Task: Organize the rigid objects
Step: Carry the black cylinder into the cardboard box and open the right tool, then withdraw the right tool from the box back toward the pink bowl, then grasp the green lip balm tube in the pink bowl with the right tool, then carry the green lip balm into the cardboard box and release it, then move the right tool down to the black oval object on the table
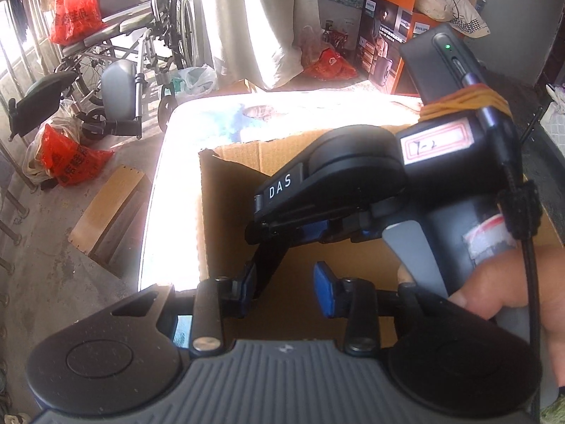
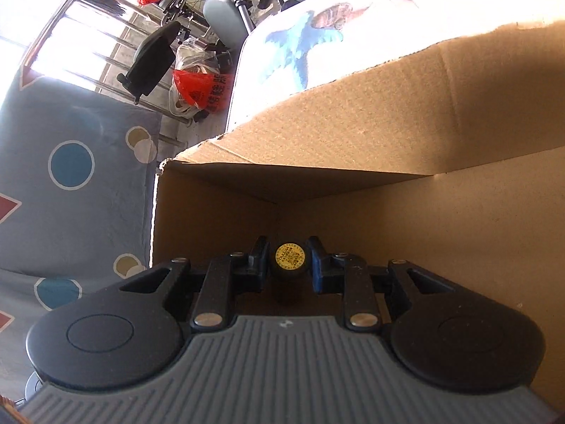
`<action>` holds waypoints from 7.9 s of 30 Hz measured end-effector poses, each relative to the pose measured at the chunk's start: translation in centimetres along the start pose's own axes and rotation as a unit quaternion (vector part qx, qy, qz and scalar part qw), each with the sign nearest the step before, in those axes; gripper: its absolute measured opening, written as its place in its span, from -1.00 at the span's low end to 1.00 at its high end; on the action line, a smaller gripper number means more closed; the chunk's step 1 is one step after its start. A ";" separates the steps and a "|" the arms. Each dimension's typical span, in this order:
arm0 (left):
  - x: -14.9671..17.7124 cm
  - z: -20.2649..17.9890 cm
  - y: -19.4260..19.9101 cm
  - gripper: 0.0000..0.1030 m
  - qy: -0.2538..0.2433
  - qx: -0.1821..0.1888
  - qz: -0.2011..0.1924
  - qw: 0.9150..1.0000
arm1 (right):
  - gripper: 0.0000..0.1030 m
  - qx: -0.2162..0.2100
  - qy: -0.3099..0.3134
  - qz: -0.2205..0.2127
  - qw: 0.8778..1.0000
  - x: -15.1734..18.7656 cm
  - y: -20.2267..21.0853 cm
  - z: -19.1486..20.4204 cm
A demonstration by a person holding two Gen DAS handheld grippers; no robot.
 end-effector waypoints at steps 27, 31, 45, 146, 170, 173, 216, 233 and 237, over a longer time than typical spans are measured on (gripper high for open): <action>8.5 -3.3 11.0 0.07 0.007 0.139 -0.095 0.986 | -0.19 -0.098 0.126 -0.130 0.979 9.0 23.7 0.7; 9.9 -3.5 11.4 0.04 -0.001 0.110 -0.120 0.987 | -0.27 -0.030 0.122 -0.083 0.989 6.2 20.0 0.1; 12.1 -0.4 12.8 0.04 0.032 0.074 -0.159 0.984 | -0.66 0.121 0.148 0.057 0.980 2.3 0.3 1.0; 17.5 -15.7 11.6 -0.66 -0.173 0.065 -0.136 0.973 | -0.73 -0.023 0.241 -0.246 0.939 26.7 25.0 -4.7; 4.3 -3.5 3.3 -0.46 -0.070 0.045 -0.036 0.996 | -0.73 -0.047 0.136 0.055 0.988 4.9 9.2 1.7; 4.5 -2.7 2.7 -0.39 -0.074 0.042 -0.031 0.996 | -0.73 -0.019 0.134 0.106 0.985 5.1 5.1 0.7; 17.4 -18.1 8.3 0.95 -0.169 0.223 -0.146 0.949 | -0.06 -0.028 -0.023 -0.233 0.972 25.9 29.1 -21.2; 16.9 -24.4 -0.4 0.00 -0.240 0.127 -0.032 0.962 | -0.27 -0.018 -0.044 -0.200 0.979 26.2 23.4 -22.9; 17.0 -24.5 -1.2 -0.30 -0.228 0.135 -0.009 0.964 | -0.29 -0.021 -0.050 -0.192 0.980 25.5 22.9 -23.3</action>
Point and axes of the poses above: each gripper's, at about its wrist camera, not at the fingertips, and y roughly against the way its jaws point, z to its left, x to its underside, the point moved 6 cm from there along -y, roughly the way its jaws point
